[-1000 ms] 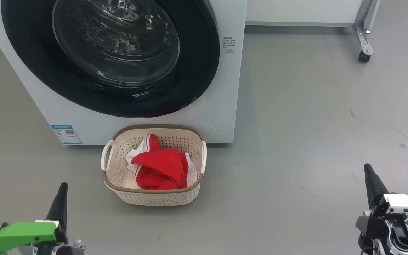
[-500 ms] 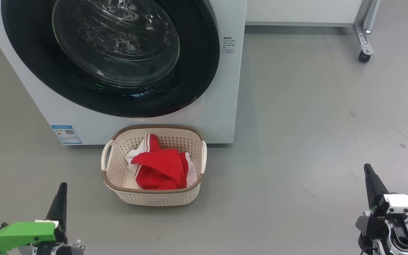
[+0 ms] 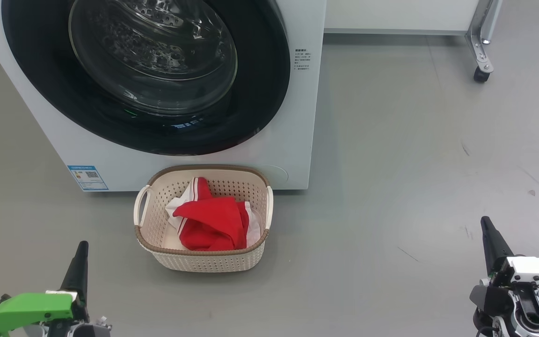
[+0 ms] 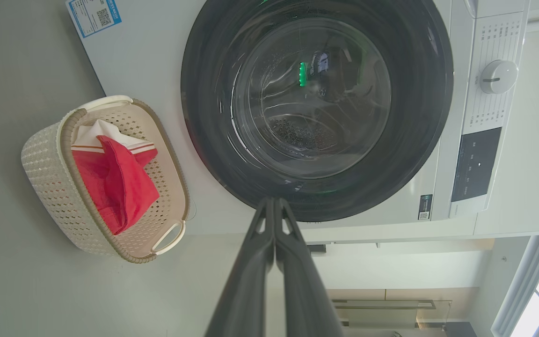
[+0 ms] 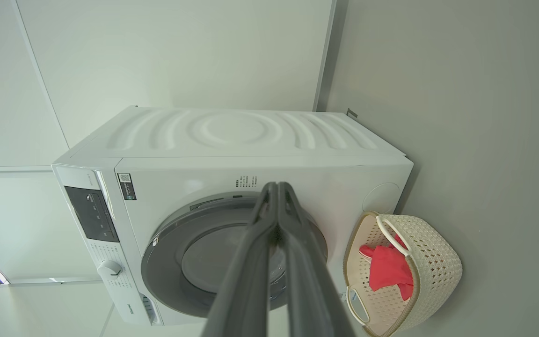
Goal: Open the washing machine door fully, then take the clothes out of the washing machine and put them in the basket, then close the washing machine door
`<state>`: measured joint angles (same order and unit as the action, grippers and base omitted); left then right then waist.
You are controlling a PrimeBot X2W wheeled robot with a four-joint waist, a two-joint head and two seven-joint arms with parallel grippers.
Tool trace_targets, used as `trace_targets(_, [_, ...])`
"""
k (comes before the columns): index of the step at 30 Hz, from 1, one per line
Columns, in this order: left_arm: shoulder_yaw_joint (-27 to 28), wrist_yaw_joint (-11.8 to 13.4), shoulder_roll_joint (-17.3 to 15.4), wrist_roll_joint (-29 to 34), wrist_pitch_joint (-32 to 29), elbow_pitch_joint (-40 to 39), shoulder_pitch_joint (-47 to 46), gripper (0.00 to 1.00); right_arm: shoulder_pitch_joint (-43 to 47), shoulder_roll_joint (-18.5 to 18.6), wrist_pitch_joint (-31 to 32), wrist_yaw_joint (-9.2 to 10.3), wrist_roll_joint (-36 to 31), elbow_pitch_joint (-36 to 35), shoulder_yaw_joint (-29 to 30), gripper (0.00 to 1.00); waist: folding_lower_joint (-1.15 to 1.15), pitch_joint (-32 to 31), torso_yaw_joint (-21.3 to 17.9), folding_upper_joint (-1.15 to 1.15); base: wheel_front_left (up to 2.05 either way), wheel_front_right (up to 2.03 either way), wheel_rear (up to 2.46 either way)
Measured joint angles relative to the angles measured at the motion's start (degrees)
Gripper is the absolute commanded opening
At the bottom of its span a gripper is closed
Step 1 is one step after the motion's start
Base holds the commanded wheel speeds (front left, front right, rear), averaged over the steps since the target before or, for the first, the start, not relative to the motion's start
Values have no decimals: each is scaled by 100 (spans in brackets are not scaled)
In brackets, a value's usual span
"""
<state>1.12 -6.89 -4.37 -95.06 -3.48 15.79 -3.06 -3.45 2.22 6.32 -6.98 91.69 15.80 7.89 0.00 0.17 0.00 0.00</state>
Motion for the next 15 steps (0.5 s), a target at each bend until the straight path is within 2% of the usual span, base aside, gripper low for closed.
trace_targets(15, [11, 0, 1, 1, -1, -4, 0, 0, 0, 0, 0, 0, 0, 0, 0, 0, 0, 0, 0, 0, 0, 0, 0])
